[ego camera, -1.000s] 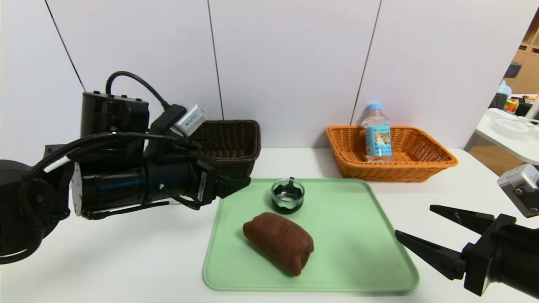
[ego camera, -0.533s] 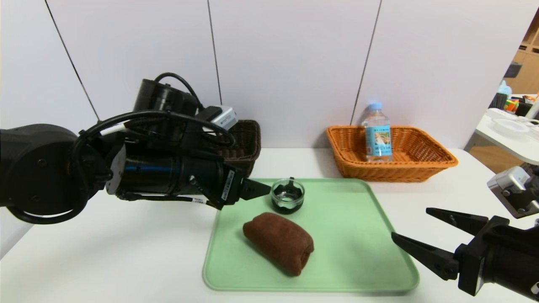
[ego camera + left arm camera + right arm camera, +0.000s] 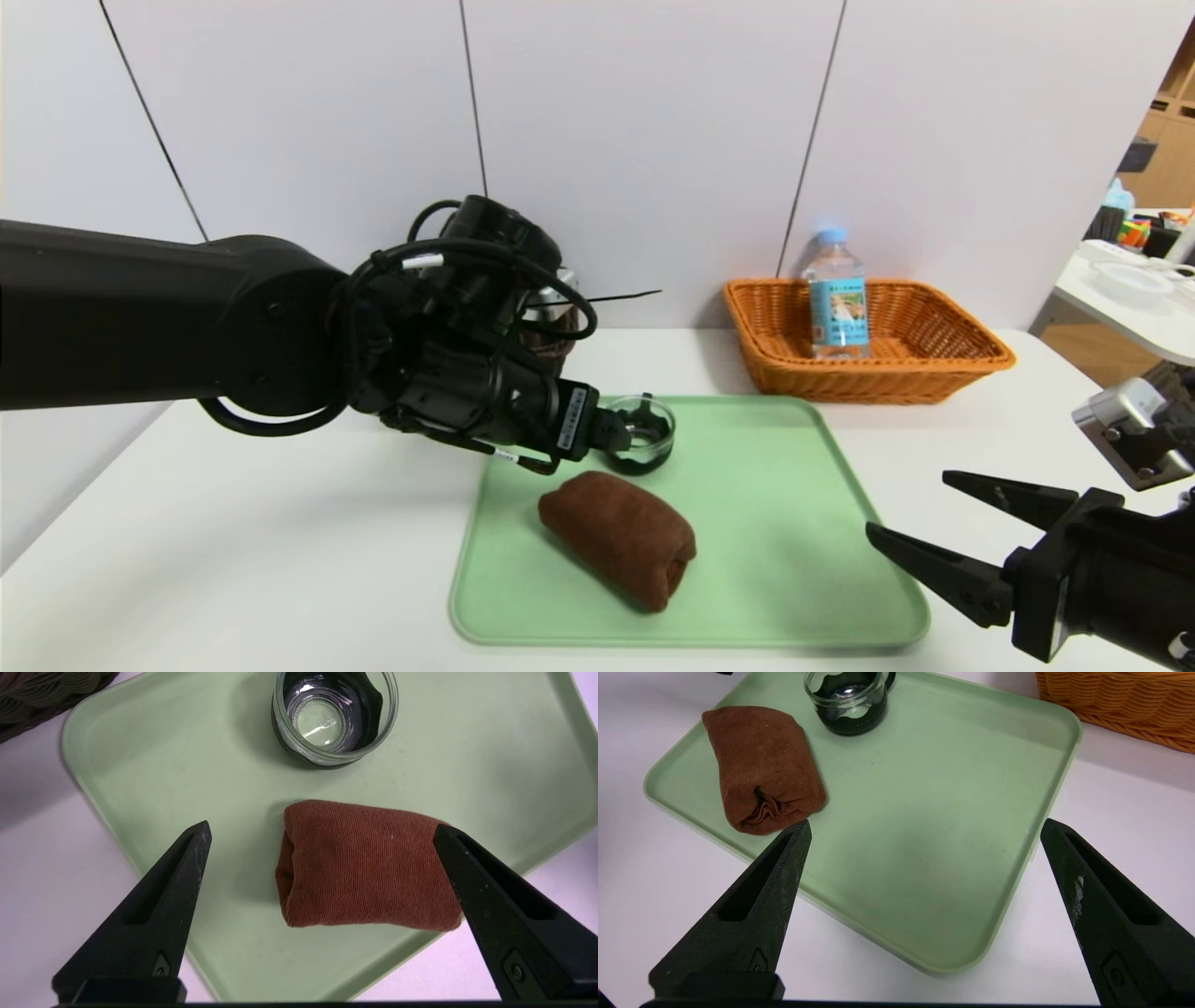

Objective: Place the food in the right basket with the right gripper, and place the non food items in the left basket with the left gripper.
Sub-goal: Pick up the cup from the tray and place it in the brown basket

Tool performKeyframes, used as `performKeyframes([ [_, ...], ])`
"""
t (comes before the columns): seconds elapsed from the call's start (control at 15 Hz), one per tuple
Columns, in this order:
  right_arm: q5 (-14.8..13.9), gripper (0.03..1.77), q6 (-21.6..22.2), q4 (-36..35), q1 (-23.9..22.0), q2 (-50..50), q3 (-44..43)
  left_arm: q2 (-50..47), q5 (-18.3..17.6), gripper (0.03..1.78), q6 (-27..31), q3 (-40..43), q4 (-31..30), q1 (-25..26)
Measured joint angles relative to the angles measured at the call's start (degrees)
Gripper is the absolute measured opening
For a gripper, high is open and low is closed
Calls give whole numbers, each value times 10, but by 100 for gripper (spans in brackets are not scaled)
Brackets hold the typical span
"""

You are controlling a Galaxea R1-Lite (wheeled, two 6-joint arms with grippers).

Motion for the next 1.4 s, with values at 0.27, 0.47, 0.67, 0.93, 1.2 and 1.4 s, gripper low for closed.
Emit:
performKeyframes([
  [0.27,0,169,0,0,0,3,0,38,26,169,-38,-65,59,-8],
  [0.47,0,169,0,0,0,4,0,67,37,169,-64,-117,96,-9],
  [0.67,0,169,0,0,0,5,1,95,54,169,-96,-159,126,-12],
  [0.93,0,169,3,0,0,6,6,133,66,169,-135,-228,179,-15],
  [1.2,0,169,4,0,0,6,8,181,91,169,-177,-309,247,-16],
  [1.4,0,169,3,0,0,6,9,208,98,169,-187,-334,260,-17],
])
